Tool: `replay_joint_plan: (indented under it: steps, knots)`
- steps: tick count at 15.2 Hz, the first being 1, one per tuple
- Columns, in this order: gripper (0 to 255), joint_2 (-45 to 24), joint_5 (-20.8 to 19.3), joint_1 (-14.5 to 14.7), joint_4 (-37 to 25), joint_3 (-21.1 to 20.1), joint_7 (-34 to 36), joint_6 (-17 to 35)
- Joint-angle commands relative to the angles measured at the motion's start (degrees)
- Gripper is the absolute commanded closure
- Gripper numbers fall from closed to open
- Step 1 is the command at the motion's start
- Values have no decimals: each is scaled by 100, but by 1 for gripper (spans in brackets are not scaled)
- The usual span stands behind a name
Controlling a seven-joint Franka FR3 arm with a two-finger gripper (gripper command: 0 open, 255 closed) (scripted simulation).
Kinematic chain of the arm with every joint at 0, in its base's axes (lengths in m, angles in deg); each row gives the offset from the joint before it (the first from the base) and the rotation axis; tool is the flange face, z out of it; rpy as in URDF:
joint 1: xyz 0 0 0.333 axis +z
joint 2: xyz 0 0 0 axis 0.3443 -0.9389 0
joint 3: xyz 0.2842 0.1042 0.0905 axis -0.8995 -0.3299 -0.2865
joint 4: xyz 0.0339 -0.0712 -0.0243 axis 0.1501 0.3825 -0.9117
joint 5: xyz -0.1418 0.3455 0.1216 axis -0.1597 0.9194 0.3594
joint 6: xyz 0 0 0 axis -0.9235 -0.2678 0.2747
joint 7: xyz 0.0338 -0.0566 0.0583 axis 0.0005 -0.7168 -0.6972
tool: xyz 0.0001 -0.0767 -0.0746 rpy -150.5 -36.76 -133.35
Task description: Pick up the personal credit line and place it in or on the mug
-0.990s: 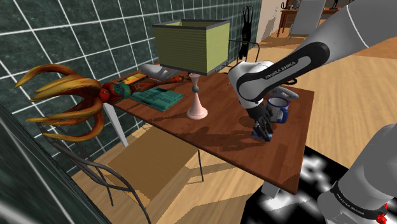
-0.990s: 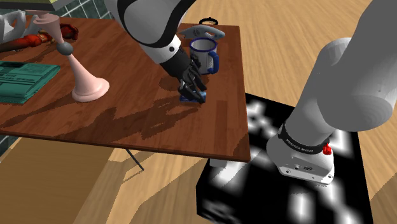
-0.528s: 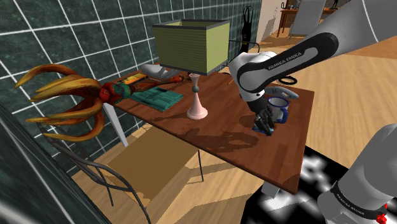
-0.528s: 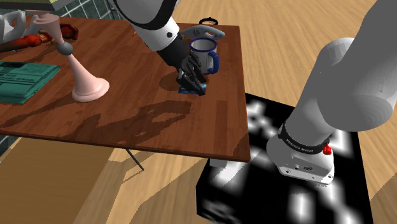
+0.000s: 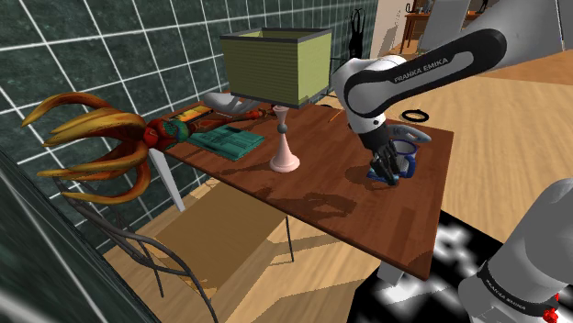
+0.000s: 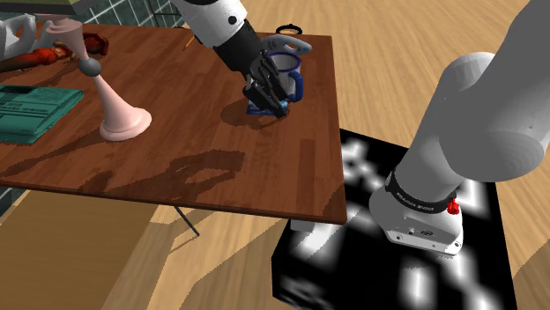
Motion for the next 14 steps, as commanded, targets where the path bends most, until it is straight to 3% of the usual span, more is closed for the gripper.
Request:
replay_joint_plan:
  steps: [1, 14]
  knots:
    - [255, 53, 10, 6, -130, -5, -9, -186]
    - [255, 289, 10, 2, -905, 5, -105, -1192]
